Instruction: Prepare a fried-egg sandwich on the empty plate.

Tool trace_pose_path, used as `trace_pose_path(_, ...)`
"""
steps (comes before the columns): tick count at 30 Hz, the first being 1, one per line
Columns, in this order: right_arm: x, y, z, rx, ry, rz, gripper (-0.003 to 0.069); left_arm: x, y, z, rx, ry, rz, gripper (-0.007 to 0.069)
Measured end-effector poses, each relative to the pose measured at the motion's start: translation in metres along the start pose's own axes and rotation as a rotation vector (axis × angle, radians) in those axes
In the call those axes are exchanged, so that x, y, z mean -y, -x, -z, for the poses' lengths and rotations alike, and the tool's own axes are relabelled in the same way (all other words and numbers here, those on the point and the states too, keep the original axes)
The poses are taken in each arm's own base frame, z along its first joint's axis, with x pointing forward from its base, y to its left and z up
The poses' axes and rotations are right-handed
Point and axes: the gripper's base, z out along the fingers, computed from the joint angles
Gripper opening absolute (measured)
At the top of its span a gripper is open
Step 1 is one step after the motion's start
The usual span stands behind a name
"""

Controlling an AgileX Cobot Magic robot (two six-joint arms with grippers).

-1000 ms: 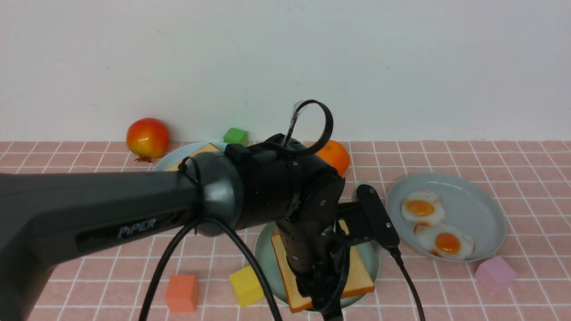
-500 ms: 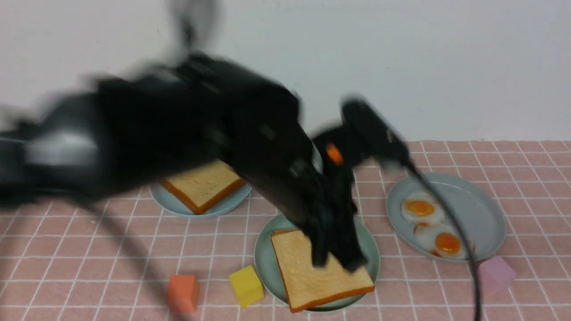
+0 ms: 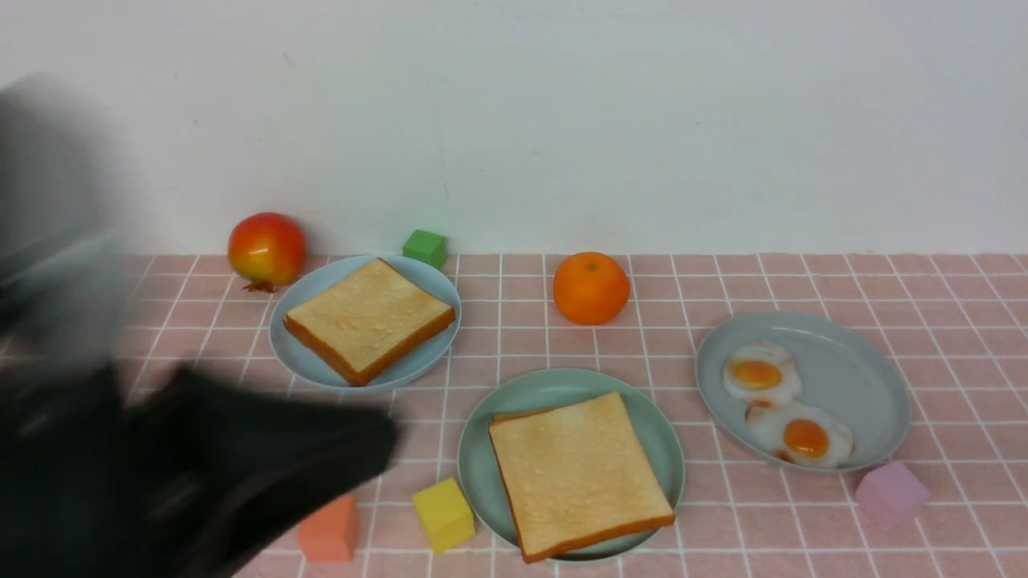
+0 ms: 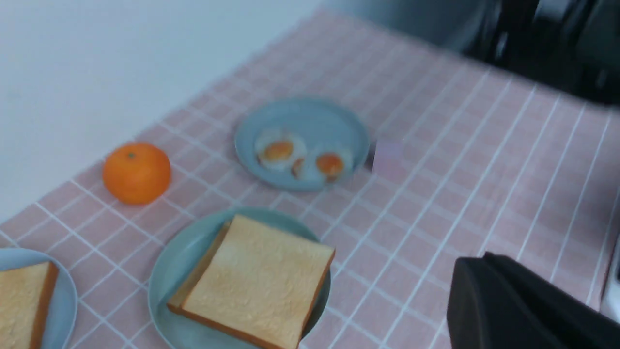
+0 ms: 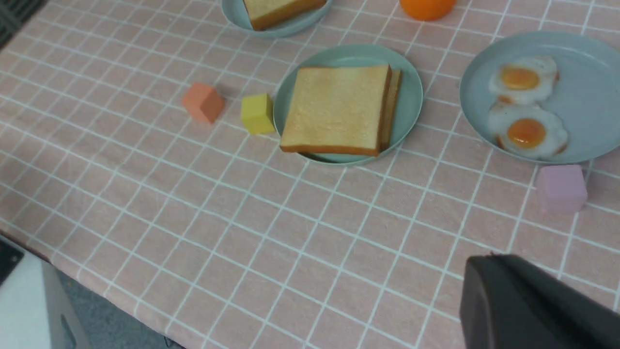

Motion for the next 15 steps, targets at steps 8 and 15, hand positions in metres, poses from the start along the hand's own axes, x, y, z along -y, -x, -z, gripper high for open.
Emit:
trace_pose_path(8,0.001,0.003,0.008,0.108,0.009,0.003,0.001,-0.009,-0.075,0.036,0.221,0.038,0.053,0.0013)
trace_pose_path(15,0.001,0.001,0.008,0.09,0.008,0.0,0.001,-0.011,-0.088,0.04,0.246,0.04,0.056,0.0013)
